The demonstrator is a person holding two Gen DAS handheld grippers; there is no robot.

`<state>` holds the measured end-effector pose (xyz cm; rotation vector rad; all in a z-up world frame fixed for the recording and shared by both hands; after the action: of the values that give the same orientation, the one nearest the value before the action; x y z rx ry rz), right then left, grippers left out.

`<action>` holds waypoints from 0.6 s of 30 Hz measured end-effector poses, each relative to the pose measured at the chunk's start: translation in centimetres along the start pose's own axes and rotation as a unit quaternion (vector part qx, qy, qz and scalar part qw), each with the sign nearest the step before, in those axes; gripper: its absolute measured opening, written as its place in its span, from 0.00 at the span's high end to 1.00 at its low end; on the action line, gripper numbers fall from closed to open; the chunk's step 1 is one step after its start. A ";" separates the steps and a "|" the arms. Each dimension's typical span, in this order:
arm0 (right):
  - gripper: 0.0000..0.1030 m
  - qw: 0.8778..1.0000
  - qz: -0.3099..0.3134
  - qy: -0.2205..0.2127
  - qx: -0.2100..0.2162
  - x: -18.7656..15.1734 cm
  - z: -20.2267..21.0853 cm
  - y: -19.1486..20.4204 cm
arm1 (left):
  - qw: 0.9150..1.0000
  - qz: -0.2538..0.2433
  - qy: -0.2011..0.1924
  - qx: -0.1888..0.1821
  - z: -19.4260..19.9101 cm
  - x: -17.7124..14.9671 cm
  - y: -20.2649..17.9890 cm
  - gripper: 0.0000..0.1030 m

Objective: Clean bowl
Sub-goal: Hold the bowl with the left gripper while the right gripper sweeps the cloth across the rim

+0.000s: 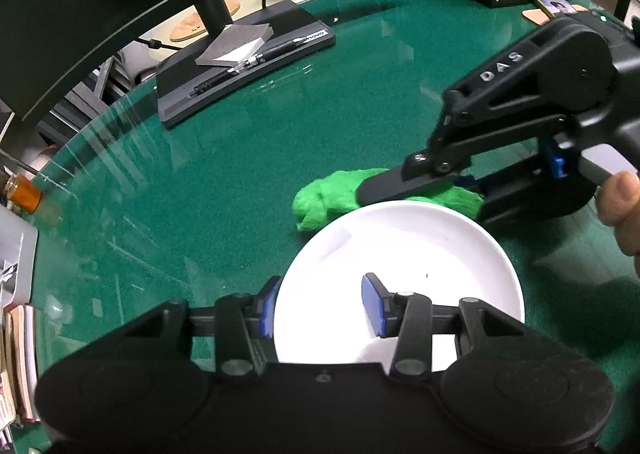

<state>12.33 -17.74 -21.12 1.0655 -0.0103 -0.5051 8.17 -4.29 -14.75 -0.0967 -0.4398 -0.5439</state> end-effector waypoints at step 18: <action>0.88 0.999 -0.019 0.020 0.028 -0.5 -0.6 1.7 | 1.000 -0.008 0.007 -0.002 0.1 -0.1 -0.5 0.56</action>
<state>12.65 -16.43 -19.89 1.1320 0.0322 -0.5208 7.84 -4.62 -14.74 -0.0941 -0.4265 -0.5608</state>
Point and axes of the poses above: each gripper's, at about its wrist camera, not at the fingertips, and z roughly against the way its jaws point, y to its left, x to its top, the point moved 7 cm from there along -z, roughly the way its jaws point, and after that the axes turned 11 degrees about -x, right-handed, at the moved point
